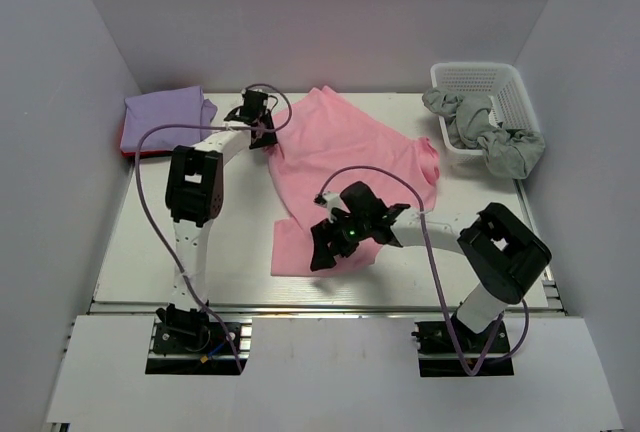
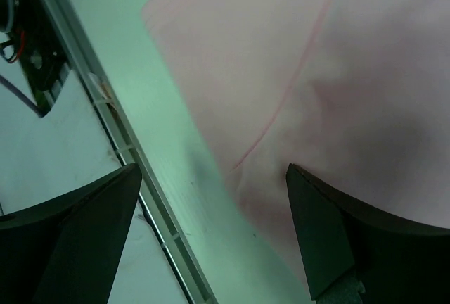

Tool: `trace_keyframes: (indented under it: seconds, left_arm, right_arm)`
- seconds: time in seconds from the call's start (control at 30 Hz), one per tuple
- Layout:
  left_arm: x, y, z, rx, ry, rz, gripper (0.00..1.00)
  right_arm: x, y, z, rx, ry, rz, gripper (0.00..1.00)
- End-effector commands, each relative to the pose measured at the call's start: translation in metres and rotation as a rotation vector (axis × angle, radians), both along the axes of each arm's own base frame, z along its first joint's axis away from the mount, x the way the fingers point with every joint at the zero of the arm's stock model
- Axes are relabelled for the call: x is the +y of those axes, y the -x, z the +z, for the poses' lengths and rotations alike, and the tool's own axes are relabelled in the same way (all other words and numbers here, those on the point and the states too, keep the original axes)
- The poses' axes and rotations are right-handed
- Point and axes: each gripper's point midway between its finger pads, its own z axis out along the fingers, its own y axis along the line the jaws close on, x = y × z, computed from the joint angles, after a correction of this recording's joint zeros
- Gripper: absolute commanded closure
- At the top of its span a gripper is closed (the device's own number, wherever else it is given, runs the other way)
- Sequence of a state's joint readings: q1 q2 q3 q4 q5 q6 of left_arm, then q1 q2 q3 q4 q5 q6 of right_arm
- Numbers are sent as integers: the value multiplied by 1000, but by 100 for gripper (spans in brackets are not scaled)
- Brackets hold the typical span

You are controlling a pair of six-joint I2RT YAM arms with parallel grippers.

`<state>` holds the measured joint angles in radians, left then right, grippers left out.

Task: Fold and stack the t-shirts
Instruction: Flatten out the tshirt

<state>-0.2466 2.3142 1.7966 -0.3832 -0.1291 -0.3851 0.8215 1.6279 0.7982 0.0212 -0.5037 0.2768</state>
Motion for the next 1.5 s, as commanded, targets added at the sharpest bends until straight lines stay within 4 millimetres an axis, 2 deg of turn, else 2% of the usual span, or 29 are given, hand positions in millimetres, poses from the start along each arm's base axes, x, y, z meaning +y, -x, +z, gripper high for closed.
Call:
trace_keyframes:
  seconds: [0.0, 0.07, 0.1, 0.17, 0.2, 0.23, 0.27, 0.3, 0.33, 0.37, 0.4, 0.43, 0.5, 0.53, 0.57, 0.6, 0.63, 0.67, 0.7, 0.73, 0.77, 0.87, 0.9, 1.0, 1.17, 1.23, 1.3, 1.33, 1.47]
  left_arm:
    - [-20, -11, 1, 1, 44, -116, 49]
    - [-28, -28, 25, -62, 62, -141, 41]
    - [-27, -26, 28, -50, 51, -150, 28]
    - [-24, -28, 55, -88, 37, -152, 13]
    - [-23, -24, 63, -96, 38, -152, 5]
    - [-19, -20, 96, -147, 26, -151, 0]
    - [-11, -6, 92, -123, 5, -135, 0]
    - [-7, 1, 102, -138, -1, -126, 0]
    - [1, 19, 123, -160, -32, -99, 0]
    - [3, 31, 131, -165, -54, -88, 0]
    - [10, 42, 137, -164, -69, -73, 0]
    - [15, 67, 144, -138, -50, -50, 0]
    - [11, 97, 148, -104, -48, -51, 0]
    - [13, 119, 129, -60, -59, -50, 0]
    - [-1, 132, 129, -73, -36, -112, 0]
    - [-11, 143, 131, -93, -15, -163, 0]
    - [-20, 165, 129, -92, 21, -216, 0]
    - [-29, 177, 128, -98, 11, -291, 0]
    - [-48, 194, 125, -89, 20, -354, 0]
    - [-58, 210, 115, -70, 22, -412, 0]
    - [-77, 231, 110, -66, 24, -503, 0]
    - [-115, 264, 109, -93, 80, -679, 0]
    - [-131, 288, 97, -69, 93, -772, 0]
    - [-149, 308, 95, -95, 81, -866, 2]
    - [-182, 354, 66, -63, 5, -1059, 4]
    - [-195, 371, 52, -35, -30, -1121, 5]
    - [-205, 372, 49, -57, -74, -1148, 6]
    - [-214, 381, 43, -43, -82, -1181, 6]
    - [-226, 390, 36, -64, -102, -1206, 13]
  right_arm:
    - [32, -12, 43, -126, -116, 98, 11]
    - [36, -23, 53, -162, -131, 73, 11]
    - [36, -28, 54, -168, -119, 38, 11]
    - [30, -45, 71, -228, -102, -36, 11]
    - [24, -65, 79, -313, -70, -128, 11]
    - [12, -66, 85, -326, -43, -159, 10]
    - [8, -69, 87, -317, -32, -207, 10]
    - [-8, -86, 93, -384, 14, -299, 10]
    - [-20, -91, 97, -391, 40, -349, 10]
    - [-32, -97, 99, -372, 60, -419, 10]
    - [-51, -113, 95, -415, 128, -528, 10]
    - [-66, -120, 94, -410, 160, -586, 10]
    - [-95, -135, 85, -391, 223, -706, 10]
    - [-103, -138, 84, -376, 232, -747, 10]
    - [-129, -151, 78, -348, 272, -833, 10]
    - [-138, -154, 75, -326, 283, -885, 10]
    - [-155, -160, 72, -312, 301, -936, 10]
    - [-174, -167, 69, -296, 329, -990, 10]
    - [-181, -169, 69, -288, 339, -1014, 10]
    - [-198, -170, 64, -252, 366, -1065, 10]
    - [-213, -171, 60, -229, 391, -1104, 10]
    - [-246, -170, 48, -154, 443, -1192, 10]
    - [-249, -167, 44, -135, 452, -1194, 11]
    - [-264, -162, 33, -72, 472, -1223, 16]
    - [-285, -154, 16, 7, 495, -1254, 26]
    - [-288, -152, 8, 34, 501, -1252, 26]
    - [-285, -155, 5, 52, 473, -1237, 26]
    - [-282, -152, 1, 72, 463, -1216, 26]
    - [-283, -153, -5, 79, 447, -1216, 24]
